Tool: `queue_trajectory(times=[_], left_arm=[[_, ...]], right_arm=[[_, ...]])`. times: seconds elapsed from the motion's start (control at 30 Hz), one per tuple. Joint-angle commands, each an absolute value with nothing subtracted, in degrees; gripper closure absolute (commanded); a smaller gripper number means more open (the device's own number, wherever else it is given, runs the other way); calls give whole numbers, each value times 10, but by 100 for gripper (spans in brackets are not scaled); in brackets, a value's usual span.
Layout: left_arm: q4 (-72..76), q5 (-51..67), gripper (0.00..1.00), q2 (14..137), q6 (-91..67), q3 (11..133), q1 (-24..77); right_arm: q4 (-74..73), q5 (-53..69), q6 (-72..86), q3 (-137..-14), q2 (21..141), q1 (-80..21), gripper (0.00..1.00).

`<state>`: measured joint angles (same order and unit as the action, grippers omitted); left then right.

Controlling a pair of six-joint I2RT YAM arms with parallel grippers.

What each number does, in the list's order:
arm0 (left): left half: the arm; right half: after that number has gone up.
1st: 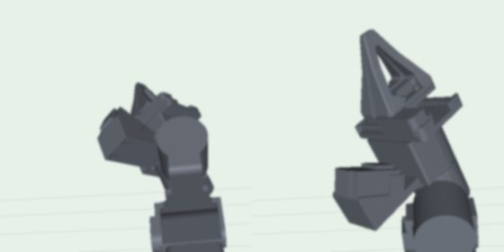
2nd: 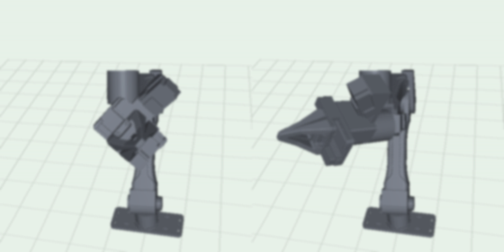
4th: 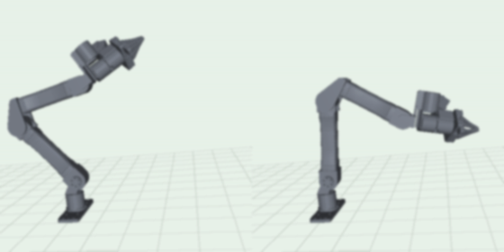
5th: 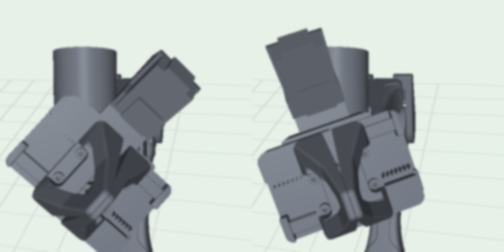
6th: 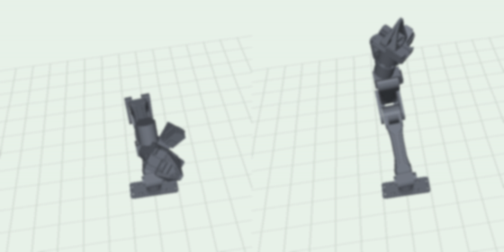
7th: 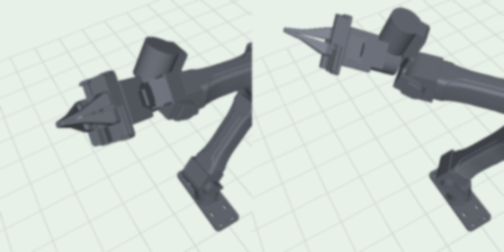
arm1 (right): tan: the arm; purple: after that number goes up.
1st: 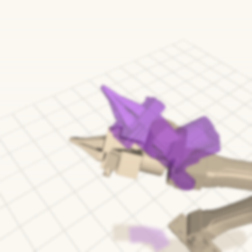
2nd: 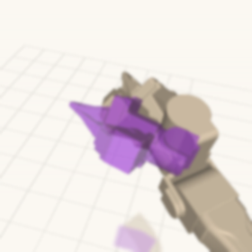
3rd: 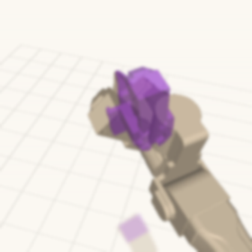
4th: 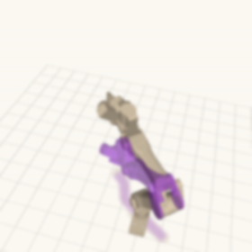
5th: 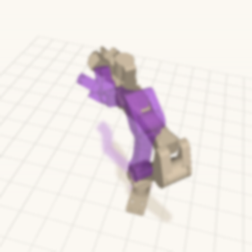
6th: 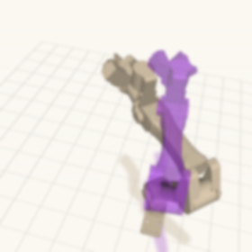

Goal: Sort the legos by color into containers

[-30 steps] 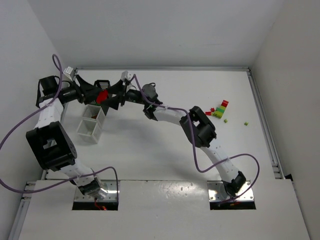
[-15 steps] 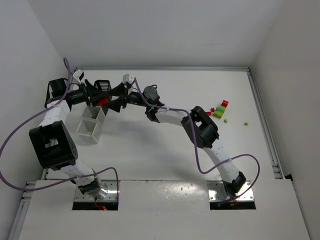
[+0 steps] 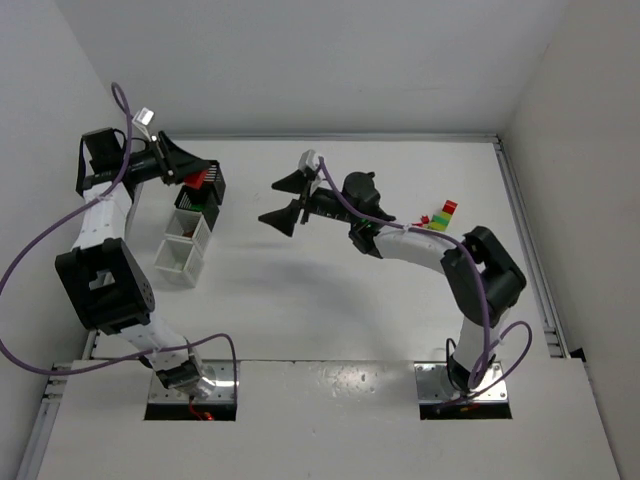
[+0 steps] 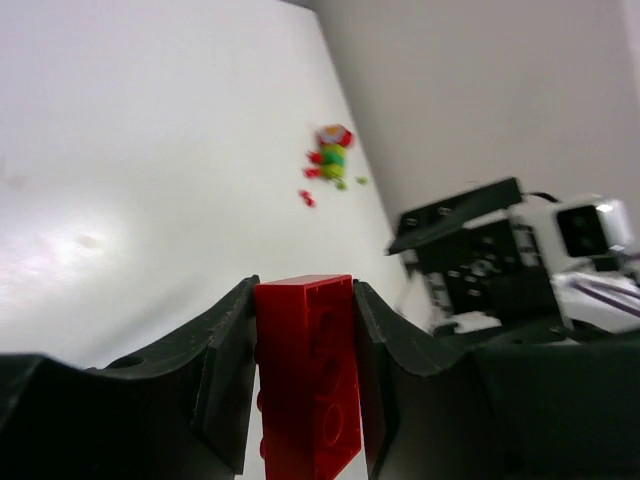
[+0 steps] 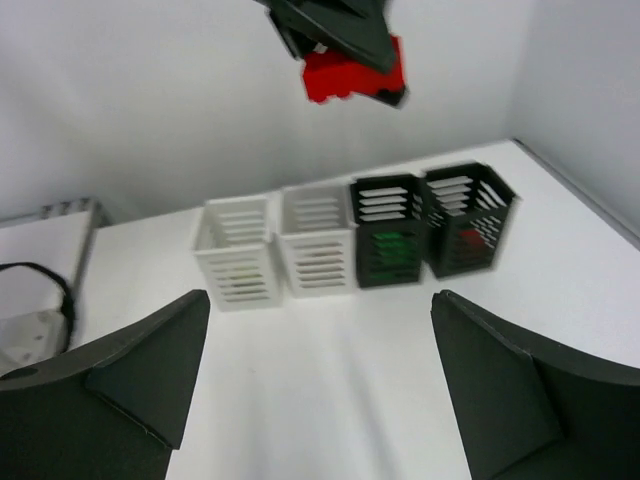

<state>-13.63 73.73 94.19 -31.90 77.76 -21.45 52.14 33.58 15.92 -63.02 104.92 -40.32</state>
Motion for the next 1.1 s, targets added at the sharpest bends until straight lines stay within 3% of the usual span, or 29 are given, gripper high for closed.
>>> queue_trajectory(times=[0.0, 0.13, 0.37, 0.7, 0.8, 1.07], left_arm=[[-128, 646, 98, 946, -257, 826, -220], [-170, 413, 100, 982, -177, 889, -193], [-170, 211, 100, 1047, -113, 940, -142], [-141, 101, 98, 1113, -93, 969, -91], [-141, 81, 89, 1121, -88, 975, -77], [-147, 41, 78, 1146, -82, 991, -72]], right_arm=[[352, 284, 89, -637, 1006, -385, 9], [194, 239, 61, -679, 1000, -362, 13], [101, 137, 18, -693, 995, -324, 13], [46, 93, 11, -678, 978, -282, 11], [40, 93, 11, -671, 967, -271, 11], [35, 83, 0, -671, 972, -252, 7]])
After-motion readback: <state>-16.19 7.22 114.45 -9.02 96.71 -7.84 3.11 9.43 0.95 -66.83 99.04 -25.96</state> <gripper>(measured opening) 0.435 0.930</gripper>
